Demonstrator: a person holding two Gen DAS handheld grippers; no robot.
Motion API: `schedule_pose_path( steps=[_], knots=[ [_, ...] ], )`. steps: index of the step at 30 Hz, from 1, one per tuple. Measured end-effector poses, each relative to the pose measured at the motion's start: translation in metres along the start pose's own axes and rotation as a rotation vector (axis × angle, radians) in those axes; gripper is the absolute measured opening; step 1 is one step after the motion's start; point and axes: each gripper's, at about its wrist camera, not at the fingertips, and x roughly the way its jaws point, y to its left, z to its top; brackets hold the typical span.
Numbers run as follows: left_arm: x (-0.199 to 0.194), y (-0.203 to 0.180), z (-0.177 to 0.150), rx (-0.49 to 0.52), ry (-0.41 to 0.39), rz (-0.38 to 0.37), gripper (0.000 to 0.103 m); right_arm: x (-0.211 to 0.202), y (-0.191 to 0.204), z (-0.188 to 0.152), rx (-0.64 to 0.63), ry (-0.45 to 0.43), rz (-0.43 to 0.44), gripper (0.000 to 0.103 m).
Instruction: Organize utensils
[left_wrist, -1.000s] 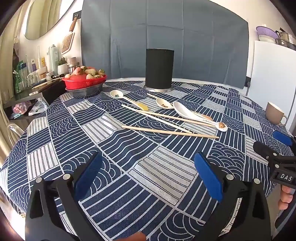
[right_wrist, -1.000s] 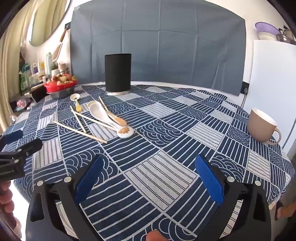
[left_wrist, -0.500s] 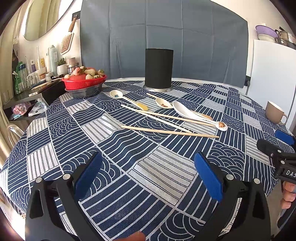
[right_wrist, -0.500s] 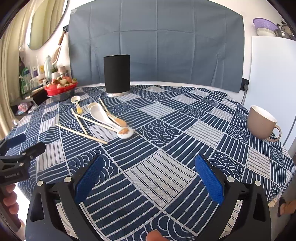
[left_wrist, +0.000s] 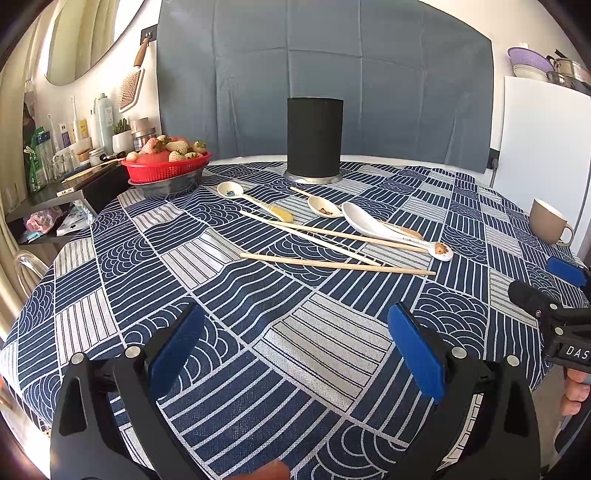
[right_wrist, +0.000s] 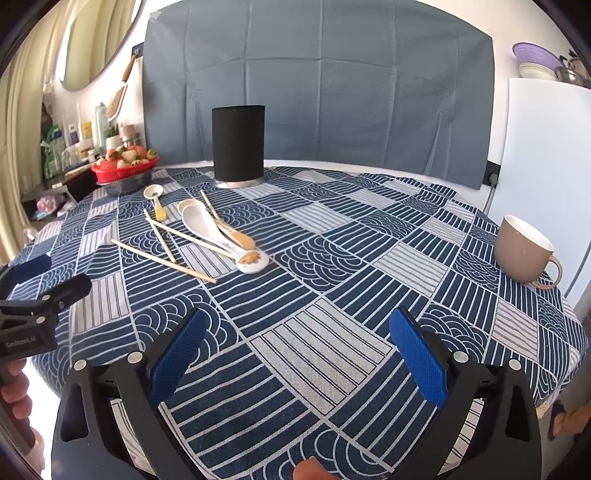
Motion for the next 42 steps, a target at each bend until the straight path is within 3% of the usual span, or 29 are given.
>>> schedule_pose_path(
  steps=[42],
  knots=[
    [0.009, 0.007, 0.008, -0.018, 0.056, 0.002, 0.097, 0.005, 0.001, 0.006, -0.039, 0.052, -0.012, 0.095]
  ],
)
